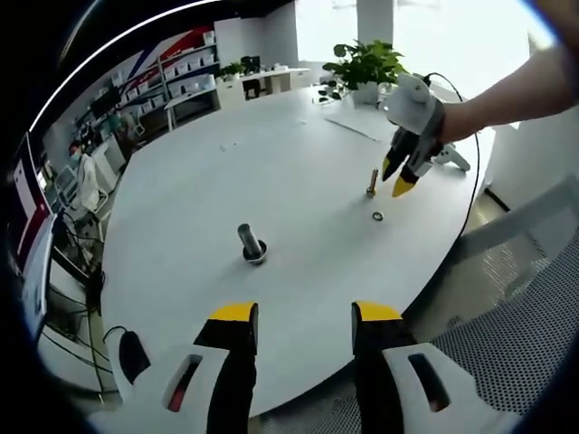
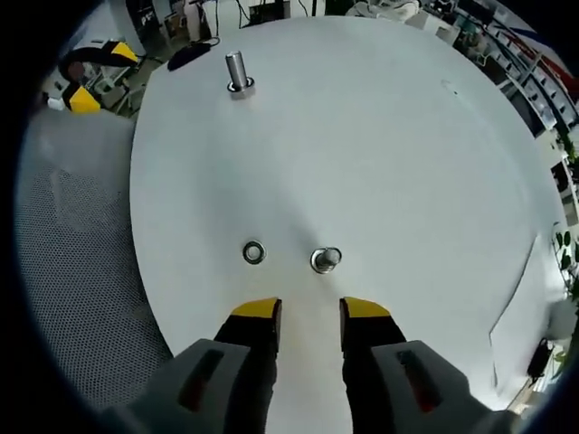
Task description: Place the washer onto the threaded stud by aligning its center hole with the stud, sliding it down to the base, and recovering from edge contact or off-axis alignment until the washer reaches the visible bottom stop.
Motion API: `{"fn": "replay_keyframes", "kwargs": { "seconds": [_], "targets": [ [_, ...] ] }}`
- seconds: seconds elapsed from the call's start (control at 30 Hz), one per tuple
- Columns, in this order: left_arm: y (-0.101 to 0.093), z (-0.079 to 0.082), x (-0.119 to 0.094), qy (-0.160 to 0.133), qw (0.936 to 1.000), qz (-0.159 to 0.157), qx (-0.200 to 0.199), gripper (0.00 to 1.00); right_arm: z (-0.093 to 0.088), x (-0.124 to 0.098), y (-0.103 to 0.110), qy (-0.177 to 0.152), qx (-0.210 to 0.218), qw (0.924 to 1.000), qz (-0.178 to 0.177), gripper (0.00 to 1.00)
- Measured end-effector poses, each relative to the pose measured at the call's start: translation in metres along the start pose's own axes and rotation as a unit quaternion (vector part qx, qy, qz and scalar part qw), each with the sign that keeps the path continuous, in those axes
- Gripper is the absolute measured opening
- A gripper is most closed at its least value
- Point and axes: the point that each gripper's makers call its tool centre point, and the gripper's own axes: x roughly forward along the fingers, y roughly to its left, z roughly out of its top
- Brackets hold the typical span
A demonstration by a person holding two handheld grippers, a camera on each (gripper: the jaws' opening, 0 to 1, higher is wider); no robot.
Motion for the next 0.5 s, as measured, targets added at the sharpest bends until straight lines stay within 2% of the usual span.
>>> {"fn": "replay_keyframes", "kwargs": {
  "seconds": [0.33, 0.5],
  "targets": [
    [-0.001, 0.0, -0.002, 0.001, 1.0, 0.002, 0.004, 0.4, 0.0, 0.006, 0.011, -0.008, 0.013, 0.9998, 0.012, 0.29],
    [0.0, 0.0, -0.002, 0.002, 1.0, 0.002, 0.004, 0.4, 0.008, 0.011, 0.025, -0.018, 0.02, 0.9994, 0.023, 0.28]
  ]
}}
